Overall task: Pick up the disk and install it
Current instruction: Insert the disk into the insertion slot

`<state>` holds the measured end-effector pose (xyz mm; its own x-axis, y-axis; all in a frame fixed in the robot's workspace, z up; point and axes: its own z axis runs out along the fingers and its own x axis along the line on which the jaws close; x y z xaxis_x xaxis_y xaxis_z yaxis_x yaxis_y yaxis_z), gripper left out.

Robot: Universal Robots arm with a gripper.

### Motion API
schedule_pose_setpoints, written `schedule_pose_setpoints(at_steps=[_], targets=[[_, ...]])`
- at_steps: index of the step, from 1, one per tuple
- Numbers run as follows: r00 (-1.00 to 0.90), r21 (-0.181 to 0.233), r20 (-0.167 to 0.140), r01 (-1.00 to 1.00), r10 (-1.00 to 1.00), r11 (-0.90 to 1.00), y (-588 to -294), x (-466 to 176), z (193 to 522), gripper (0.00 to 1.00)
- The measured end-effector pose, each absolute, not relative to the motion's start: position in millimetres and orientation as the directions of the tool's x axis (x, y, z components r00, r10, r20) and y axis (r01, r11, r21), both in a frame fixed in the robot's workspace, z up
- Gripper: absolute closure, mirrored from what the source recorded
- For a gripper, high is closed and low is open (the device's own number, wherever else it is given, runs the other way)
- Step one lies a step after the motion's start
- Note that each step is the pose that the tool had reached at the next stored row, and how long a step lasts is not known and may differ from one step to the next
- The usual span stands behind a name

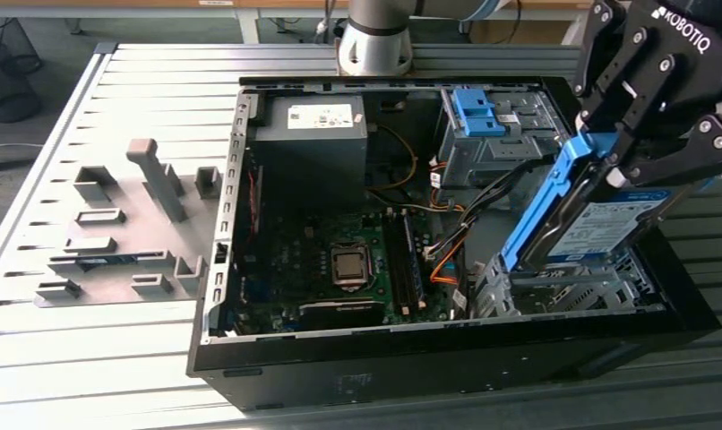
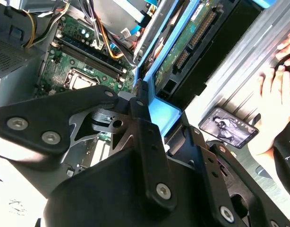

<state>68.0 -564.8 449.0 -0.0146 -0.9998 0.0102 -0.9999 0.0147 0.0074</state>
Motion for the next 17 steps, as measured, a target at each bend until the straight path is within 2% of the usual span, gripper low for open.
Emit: schedule_pose_setpoints(at_steps=[17], targets=[[-0.012, 0.008, 0.010, -1.000, -1.000, 0.012, -562.5, 69.1, 436.4, 0.64]])
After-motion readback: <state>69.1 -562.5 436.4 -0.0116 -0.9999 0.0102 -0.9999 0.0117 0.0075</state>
